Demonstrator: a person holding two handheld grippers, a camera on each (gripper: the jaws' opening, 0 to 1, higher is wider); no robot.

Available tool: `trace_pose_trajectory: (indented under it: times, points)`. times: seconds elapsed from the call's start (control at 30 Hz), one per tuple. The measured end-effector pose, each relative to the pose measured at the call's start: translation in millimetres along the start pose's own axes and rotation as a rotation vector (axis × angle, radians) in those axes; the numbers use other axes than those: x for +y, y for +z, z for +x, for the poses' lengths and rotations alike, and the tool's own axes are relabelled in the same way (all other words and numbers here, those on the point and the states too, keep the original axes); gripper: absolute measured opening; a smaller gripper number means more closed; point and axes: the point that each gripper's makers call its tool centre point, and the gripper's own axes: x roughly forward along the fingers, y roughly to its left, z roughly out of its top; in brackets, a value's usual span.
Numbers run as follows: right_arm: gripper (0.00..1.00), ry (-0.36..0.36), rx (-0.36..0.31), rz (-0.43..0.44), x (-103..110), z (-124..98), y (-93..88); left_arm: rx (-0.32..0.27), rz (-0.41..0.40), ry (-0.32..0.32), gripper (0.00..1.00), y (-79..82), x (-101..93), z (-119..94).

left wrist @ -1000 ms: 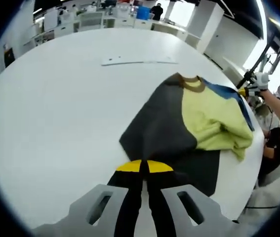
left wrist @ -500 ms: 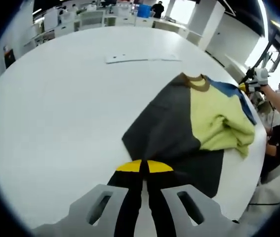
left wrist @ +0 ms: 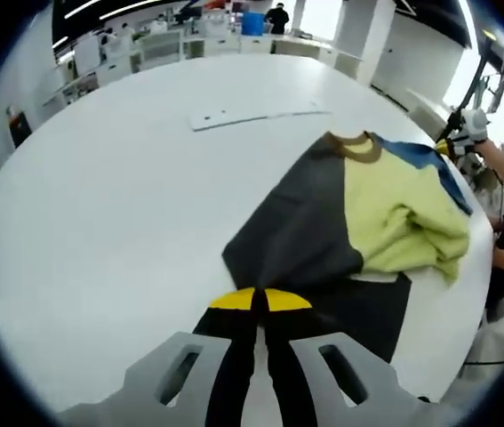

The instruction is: Fold the garment on the visible template until the final outline fits inside the template.

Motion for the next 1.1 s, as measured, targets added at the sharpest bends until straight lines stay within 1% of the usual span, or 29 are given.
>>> trace_pose_trajectory:
  times: [0.17, 0.2, 0.33, 0.4, 0.53, 0.63, 0.67, 0.73, 0.83, 0.9, 0.97, 1.1]
  points:
    - [0.0, -0.003, -0.015, -0.003, 1, -4, 2.3, -0.014, -0.014, 0.015, 0.01, 2.3, 2.7, -5]
    - [0.0, -0.005, -0.021, -0.004, 1, -5, 2.7, -0.025, -0.013, 0.013, 0.02, 3.2, 2.3, -7]
    - [0.01, 0.0, -0.038, 0.01, -1, -9, 0.9, -0.03, -0.025, 0.024, 0.06, 1.1, 6.3, -11]
    - [0.07, -0.005, -0.049, 0.023, -2, -10, 0.4, -0.036, -0.032, 0.032, 0.09, 0.7, 7.6, -14]
    - [0.14, 0.006, -0.084, 0.034, 3, -15, 3.9, -0.056, -0.052, 0.037, 0.15, 0.7, 8.1, -21]
    - [0.21, 0.018, -0.106, 0.041, 9, -17, 6.5, -0.071, -0.06, 0.042, 0.18, 1.4, 7.6, -25]
    - [0.22, 0.023, -0.129, 0.049, 12, -19, 9.6, -0.078, -0.062, 0.042, 0.19, 1.7, 7.0, -27]
    - [0.24, 0.034, -0.154, 0.063, 16, -21, 12.8, -0.093, -0.072, 0.037, 0.21, 1.9, 4.6, -30]
    - [0.28, 0.038, -0.167, 0.059, 20, -24, 14.2, -0.107, -0.073, 0.037, 0.23, 0.7, 1.8, -33]
    - [0.27, 0.052, -0.202, 0.075, 25, -28, 18.9, -0.12, -0.074, 0.037, 0.24, 0.1, 0.9, -36]
    - [0.28, 0.059, -0.222, 0.09, 27, -32, 21.5, -0.135, -0.082, 0.041, 0.26, 0.8, 1.1, -38]
    - [0.3, 0.065, -0.232, 0.087, 31, -36, 21.4, -0.17, -0.099, 0.039, 0.3, 1.9, -4.0, -46]
